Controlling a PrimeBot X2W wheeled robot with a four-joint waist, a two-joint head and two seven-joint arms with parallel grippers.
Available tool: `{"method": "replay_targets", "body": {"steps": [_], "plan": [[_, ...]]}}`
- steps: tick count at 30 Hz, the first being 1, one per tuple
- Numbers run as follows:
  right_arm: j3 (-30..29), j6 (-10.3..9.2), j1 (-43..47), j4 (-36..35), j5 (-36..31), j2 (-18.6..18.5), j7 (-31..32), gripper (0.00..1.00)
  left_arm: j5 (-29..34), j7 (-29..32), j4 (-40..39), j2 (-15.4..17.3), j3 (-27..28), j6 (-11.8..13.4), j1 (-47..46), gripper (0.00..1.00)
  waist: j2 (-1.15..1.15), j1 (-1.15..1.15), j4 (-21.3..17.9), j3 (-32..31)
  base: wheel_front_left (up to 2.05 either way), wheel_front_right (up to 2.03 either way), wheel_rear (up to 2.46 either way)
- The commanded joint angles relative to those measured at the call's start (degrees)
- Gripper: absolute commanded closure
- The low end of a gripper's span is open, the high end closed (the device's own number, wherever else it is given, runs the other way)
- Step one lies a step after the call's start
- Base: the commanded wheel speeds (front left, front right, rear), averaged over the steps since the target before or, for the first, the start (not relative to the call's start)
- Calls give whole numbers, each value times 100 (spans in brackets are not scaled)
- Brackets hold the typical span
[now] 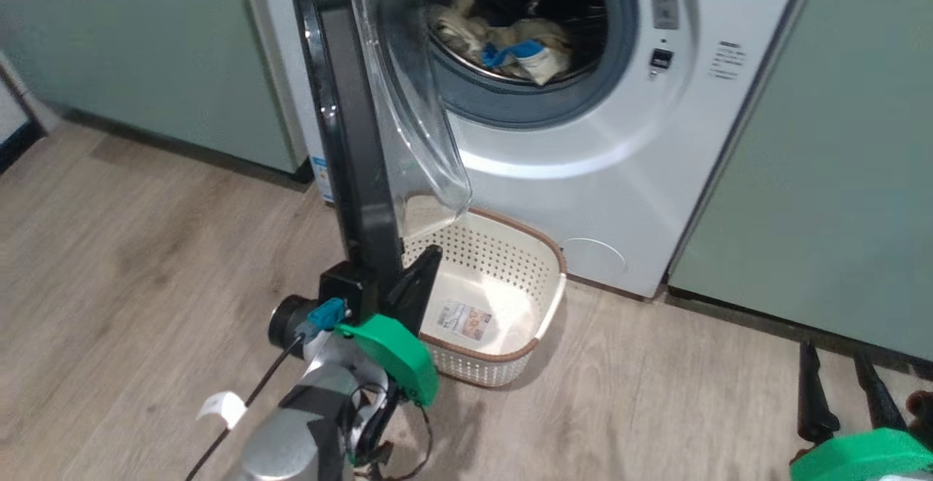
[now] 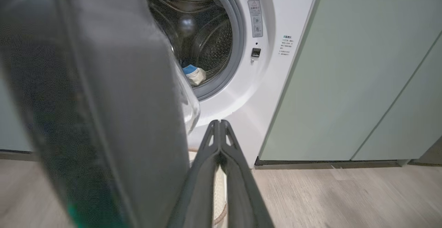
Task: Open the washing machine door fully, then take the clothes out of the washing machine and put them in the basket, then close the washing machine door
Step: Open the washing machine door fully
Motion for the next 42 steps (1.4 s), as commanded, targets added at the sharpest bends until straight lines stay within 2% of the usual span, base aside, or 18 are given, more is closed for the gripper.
{"method": "replay_targets", "body": {"steps": [1,23,33,42], "plan": [[106,23,-147,-154,33,-78,-55,0,12,-36,-176,223,327,60,-185,100,0,0,103,-8,0,0,0],[126,23,-137,-134,44,-6,-55,0,-159,-22,-380,694,693,308,-3,100,0,0,1117,-40,0,0,0],[170,23,-122,-131,48,-56,-55,0,-331,-32,-16,863,1098,359,-256,100,0,0,1343,10,0,0,0],[240,23,-165,-129,74,-174,-55,0,-378,-35,338,940,1704,343,-598,100,0,0,1414,163,0,0,0]]}}
